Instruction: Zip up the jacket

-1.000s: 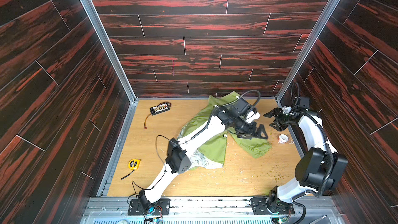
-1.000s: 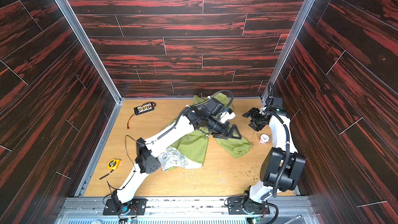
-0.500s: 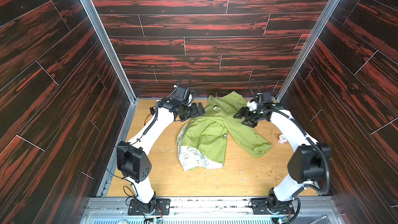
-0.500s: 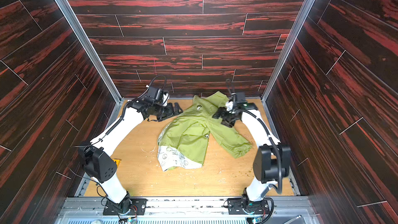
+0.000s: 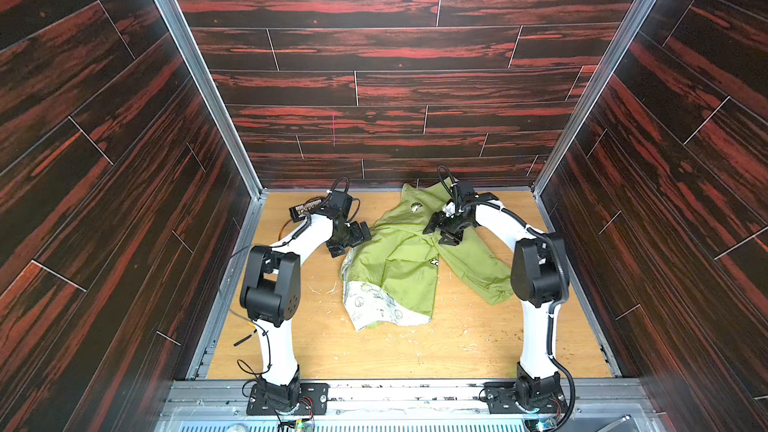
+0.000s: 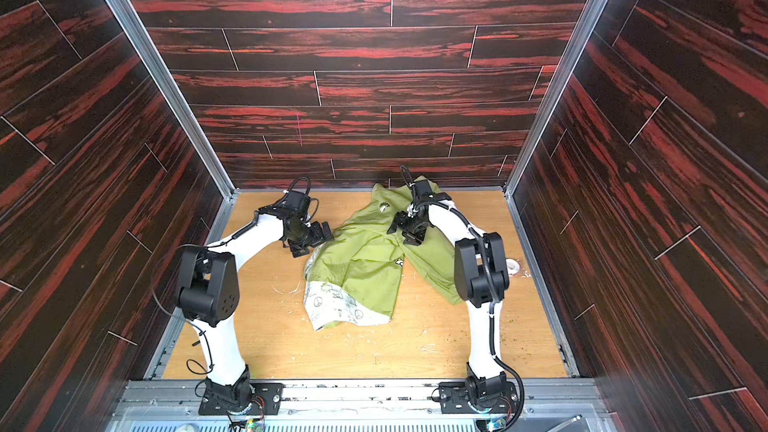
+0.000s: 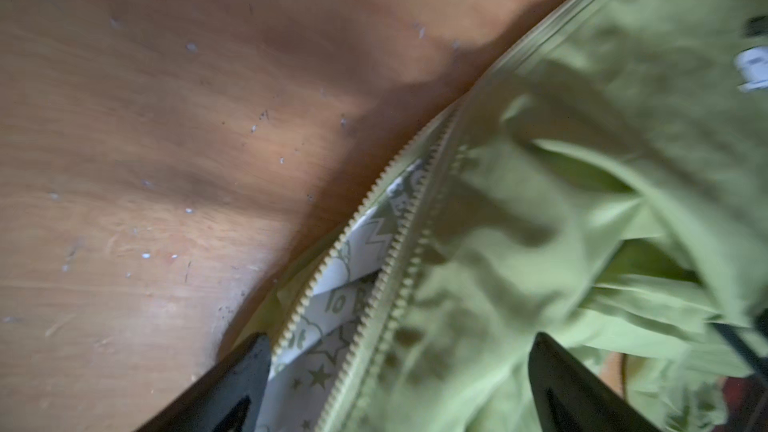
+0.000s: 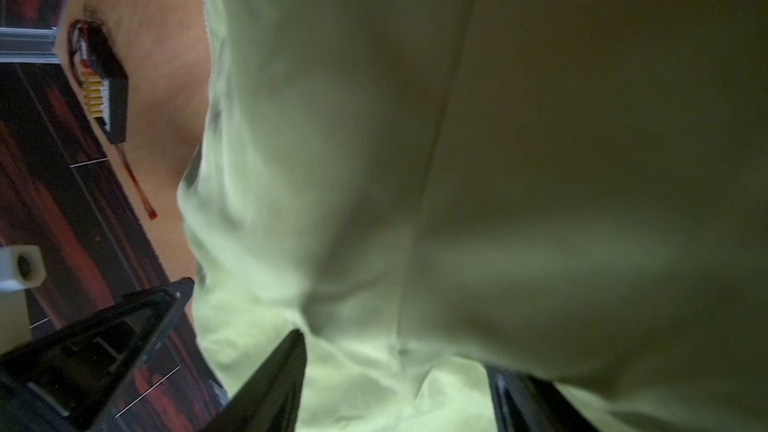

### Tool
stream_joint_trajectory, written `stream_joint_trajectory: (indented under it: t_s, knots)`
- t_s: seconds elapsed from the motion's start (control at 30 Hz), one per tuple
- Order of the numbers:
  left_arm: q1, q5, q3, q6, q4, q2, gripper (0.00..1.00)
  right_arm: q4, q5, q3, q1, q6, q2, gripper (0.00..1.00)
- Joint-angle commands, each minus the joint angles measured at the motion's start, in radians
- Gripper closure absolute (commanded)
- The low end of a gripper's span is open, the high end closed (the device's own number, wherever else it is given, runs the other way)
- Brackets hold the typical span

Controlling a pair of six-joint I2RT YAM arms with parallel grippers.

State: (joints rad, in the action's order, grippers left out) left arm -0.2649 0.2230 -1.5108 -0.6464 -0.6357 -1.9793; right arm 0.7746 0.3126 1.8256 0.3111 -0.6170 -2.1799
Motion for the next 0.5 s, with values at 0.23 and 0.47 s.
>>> stream_joint_trajectory:
  t_s: [0.23,0.47]
  knots:
    - [0.008,-0.034,-0.068,0.036,-0.036,-0.101,0.31,0.046,-0.017,0.086,-0.011,0.003,-0.098,0.83]
    - [0.010,0.025,-0.080,0.031,-0.005,-0.050,0.75,0.054,-0.026,0.064,-0.029,0.039,0.004,1.00]
